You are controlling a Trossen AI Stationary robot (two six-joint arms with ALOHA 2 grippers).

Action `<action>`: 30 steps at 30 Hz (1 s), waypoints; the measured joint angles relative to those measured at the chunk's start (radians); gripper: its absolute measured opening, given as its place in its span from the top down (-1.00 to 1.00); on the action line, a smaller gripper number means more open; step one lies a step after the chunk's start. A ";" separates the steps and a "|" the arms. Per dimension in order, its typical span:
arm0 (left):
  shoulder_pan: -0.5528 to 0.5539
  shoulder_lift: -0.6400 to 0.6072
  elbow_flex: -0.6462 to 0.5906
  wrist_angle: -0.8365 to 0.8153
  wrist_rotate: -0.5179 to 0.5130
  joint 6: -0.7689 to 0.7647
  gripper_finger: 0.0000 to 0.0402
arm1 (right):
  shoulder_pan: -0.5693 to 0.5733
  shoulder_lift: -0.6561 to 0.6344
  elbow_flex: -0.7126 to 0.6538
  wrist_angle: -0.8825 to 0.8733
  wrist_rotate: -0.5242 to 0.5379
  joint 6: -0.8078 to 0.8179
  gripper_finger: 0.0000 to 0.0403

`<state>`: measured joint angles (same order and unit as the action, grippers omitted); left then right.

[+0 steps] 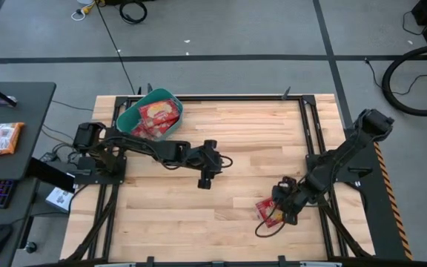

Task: Sort popcorn bags into baskets
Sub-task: Put the red popcorn bag into the green bin

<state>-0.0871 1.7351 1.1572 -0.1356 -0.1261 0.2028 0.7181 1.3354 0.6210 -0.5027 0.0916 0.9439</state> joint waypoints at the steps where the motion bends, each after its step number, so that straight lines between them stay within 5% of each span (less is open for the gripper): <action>1: -0.002 0.000 -0.003 -0.022 0.010 -0.007 0.15 | 0.003 0.023 0.000 0.005 -0.002 0.005 0.38; 7: -0.030 0.033 -0.003 0.009 0.056 -0.012 0.15 | 0.008 0.134 0.007 0.020 0.066 0.000 0.43; 13: -0.029 0.034 -0.003 0.017 0.052 -0.036 0.15 | -0.057 0.156 -0.002 0.104 0.395 -0.194 0.43; 16: -0.027 0.034 -0.003 0.022 0.052 -0.061 0.15 | -0.124 0.148 0.000 0.202 0.479 -0.356 0.43; 22: -0.030 0.070 -0.004 0.069 0.053 -0.086 0.15 | -0.207 0.095 0.038 0.204 0.421 -0.518 0.44; 30: -0.030 0.199 -0.003 0.291 0.050 -0.081 0.15 | -0.173 0.096 0.146 -0.084 0.367 -0.567 0.46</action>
<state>-0.1173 1.9344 1.1538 0.1549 -0.0759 0.1218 0.5446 1.4310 0.7668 -0.5869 0.4591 0.3769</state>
